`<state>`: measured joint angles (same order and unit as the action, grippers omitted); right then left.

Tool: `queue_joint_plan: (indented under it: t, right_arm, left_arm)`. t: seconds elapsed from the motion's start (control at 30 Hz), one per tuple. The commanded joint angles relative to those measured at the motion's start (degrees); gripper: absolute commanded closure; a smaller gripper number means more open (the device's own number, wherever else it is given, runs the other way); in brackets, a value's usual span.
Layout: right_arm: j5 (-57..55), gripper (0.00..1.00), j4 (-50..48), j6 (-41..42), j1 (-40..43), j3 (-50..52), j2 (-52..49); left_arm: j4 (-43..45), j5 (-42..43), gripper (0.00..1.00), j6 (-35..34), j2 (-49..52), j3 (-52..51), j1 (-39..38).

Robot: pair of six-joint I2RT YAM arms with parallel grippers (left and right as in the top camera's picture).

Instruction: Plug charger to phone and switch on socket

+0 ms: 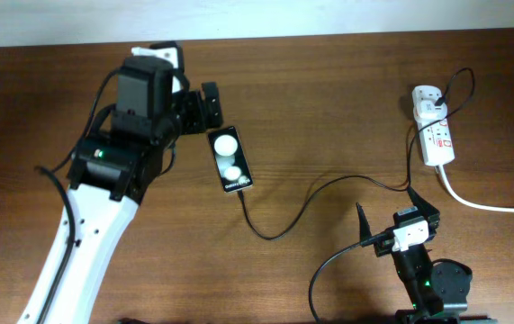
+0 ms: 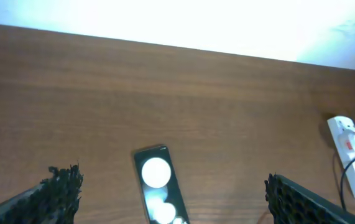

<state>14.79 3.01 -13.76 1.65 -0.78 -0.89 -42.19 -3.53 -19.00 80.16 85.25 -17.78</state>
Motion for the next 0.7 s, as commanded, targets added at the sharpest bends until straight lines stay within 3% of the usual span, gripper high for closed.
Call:
queue_joint_plan:
  t: [0.0, 0.2, 0.37, 0.67]
  right_arm:
    - [-0.1, 0.01, 0.2, -0.2, -0.6, 0.5, 0.7]
    - [-0.1, 0.01, 0.2, -0.2, -0.6, 0.5, 0.7]
    - [-0.1, 0.01, 0.2, -0.2, -0.6, 0.5, 0.7]
    - [-0.1, 0.01, 0.2, -0.2, -0.6, 0.5, 0.7]
  left_arm:
    - [1.8, -0.8, 0.01, 1.4, -4.0, -3.6, 1.7]
    - [6.8, -0.8, 0.01, 2.3, -9.1, -10.4, 3.7]
    - [16.0, -0.8, 0.01, 3.6, -16.5, -22.1, 6.2]
    - [35.9, -0.8, 0.01, 14.4, -34.9, -48.0, 9.2]
